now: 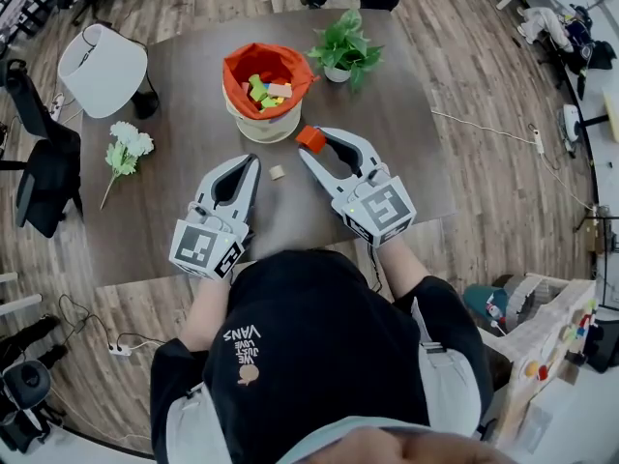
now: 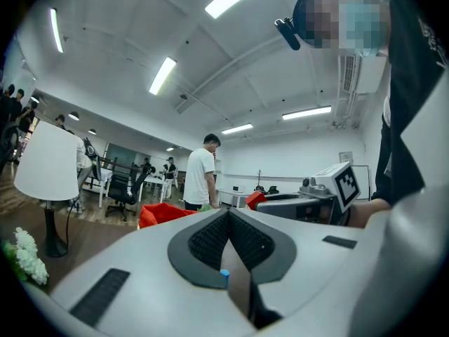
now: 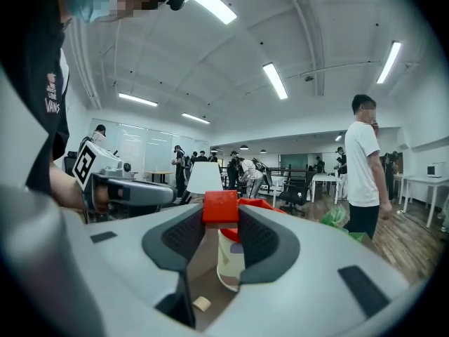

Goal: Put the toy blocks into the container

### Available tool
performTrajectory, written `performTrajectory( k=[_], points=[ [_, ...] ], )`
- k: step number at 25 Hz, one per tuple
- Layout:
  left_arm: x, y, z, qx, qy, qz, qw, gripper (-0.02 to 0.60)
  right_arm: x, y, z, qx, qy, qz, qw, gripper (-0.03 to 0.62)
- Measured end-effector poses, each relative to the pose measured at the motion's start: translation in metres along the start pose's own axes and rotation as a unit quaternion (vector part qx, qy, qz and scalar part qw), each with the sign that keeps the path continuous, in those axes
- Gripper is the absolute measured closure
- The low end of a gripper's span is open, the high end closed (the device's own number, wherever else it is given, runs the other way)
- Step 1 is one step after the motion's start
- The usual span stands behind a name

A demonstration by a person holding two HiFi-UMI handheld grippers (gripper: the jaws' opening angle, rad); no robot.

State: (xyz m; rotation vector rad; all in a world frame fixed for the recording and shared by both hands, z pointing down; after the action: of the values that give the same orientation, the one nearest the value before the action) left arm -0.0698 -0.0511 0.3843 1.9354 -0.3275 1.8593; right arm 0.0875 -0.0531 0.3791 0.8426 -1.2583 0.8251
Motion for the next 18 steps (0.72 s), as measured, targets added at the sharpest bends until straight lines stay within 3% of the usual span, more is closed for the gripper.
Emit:
performTrajectory(
  k=[11,18],
  points=[
    [0.001,0.003,-0.001,-0.013,0.001,-0.003,0.9999,0.571,0.0,-0.02,0.058,-0.005,0.005,-0.013,1.0,0.442],
    [0.001,0.01,-0.01,-0.027,-0.001,-0.003,0.9996,0.571,0.022,-0.035,0.121,0.011,0.062,-0.038,0.997,0.442]
  ],
)
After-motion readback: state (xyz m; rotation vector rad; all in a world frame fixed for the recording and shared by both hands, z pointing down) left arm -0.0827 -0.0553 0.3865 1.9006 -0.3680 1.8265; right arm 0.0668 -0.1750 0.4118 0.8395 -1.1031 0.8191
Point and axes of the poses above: the fingertips, and each gripper's own axes: z forward along the fingers, y to its left, x out of its underside, the point moved 5 cm from there along -z, backward along the fingers, and after that the axes turned 11 degrees about x, right-handed, at the moved point
